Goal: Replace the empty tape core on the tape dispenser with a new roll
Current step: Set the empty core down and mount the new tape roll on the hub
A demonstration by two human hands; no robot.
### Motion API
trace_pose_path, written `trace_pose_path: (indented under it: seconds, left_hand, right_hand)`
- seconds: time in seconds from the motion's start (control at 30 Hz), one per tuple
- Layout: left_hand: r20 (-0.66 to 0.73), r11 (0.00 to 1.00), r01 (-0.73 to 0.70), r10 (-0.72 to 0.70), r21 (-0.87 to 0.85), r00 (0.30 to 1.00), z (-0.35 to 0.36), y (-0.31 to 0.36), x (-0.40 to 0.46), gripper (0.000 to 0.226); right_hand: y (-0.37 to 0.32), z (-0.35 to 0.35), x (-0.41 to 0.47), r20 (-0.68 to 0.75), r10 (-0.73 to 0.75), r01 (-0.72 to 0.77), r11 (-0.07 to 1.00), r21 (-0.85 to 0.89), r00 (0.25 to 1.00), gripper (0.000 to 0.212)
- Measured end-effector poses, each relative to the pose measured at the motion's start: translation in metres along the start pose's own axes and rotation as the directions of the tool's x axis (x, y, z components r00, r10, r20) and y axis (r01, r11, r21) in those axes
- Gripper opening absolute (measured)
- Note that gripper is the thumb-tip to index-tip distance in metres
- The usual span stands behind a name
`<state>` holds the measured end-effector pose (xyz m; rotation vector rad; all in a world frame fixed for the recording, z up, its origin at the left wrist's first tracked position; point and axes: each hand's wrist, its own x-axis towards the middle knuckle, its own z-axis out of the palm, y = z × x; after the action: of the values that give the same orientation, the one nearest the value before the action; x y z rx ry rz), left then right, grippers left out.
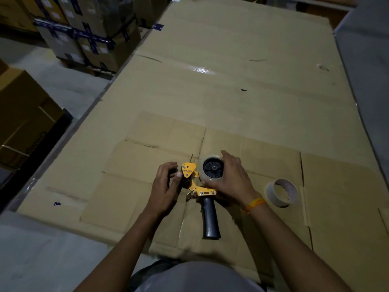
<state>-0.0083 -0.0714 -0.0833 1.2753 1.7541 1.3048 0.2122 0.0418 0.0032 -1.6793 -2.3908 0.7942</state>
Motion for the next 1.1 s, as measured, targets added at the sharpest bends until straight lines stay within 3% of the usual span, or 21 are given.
trace_pose_path:
  seconds: [0.1, 0.23, 0.37, 0.47, 0.57, 0.67, 0.87, 0.97, 1.1]
  left_hand:
    - [-0.054, 0.999, 0.048, -0.049, -0.020, 0.997, -0.001, 0.004, -0.005, 0.038]
    - [-0.180, 0.998, 0.062, -0.065, -0.024, 0.981, 0.000, 0.015, -0.025, 0.034]
    - [-0.264, 0.997, 0.045, -0.028, 0.061, 0.964, -0.003, 0.037, -0.043, 0.015]
    - [-0.183, 0.998, 0.007, 0.005, 0.062, 0.983, -0.006, 0.051, -0.040, 0.012]
    - [-0.009, 0.983, 0.109, -0.109, 0.146, 0.994, -0.005, 0.068, -0.022, 0.007]
    - [0.086, 0.912, 0.168, -0.214, 0.373, 0.973, 0.004, 0.087, -0.001, 0.019]
    - [0.042, 0.622, 0.151, -0.284, 0.769, 0.958, 0.030, 0.106, 0.030, 0.030]
    - [0.061, 0.522, 0.089, -0.263, 0.848, 0.963, 0.039, 0.109, 0.036, 0.036]
    - [0.075, 0.491, 0.055, -0.241, 0.869, 0.968, 0.044, 0.107, 0.040, 0.039]
  right_hand:
    - [0.007, -0.010, 0.014, 0.101, -0.095, 0.098, 0.995, -0.030, 0.990, 0.102]
    - [0.014, -0.026, 0.033, 0.263, -0.180, 0.198, 0.979, -0.047, 0.948, 0.111]
    - [0.020, -0.030, 0.047, 0.345, -0.228, 0.262, 0.964, -0.053, 0.910, 0.112]
    - [0.022, -0.032, 0.053, 0.369, -0.253, 0.297, 0.953, -0.066, 0.894, 0.110]
    - [0.020, -0.034, 0.056, 0.389, -0.258, 0.309, 0.948, -0.074, 0.885, 0.111]
    - [0.017, -0.036, 0.058, 0.395, -0.259, 0.317, 0.945, -0.086, 0.881, 0.112]
    - [0.014, -0.038, 0.057, 0.399, -0.278, 0.352, 0.928, -0.123, 0.874, 0.113]
    - [0.013, -0.039, 0.057, 0.391, -0.288, 0.360, 0.925, -0.123, 0.874, 0.111]
    - [0.014, -0.040, 0.057, 0.378, -0.299, 0.371, 0.919, -0.132, 0.876, 0.110]
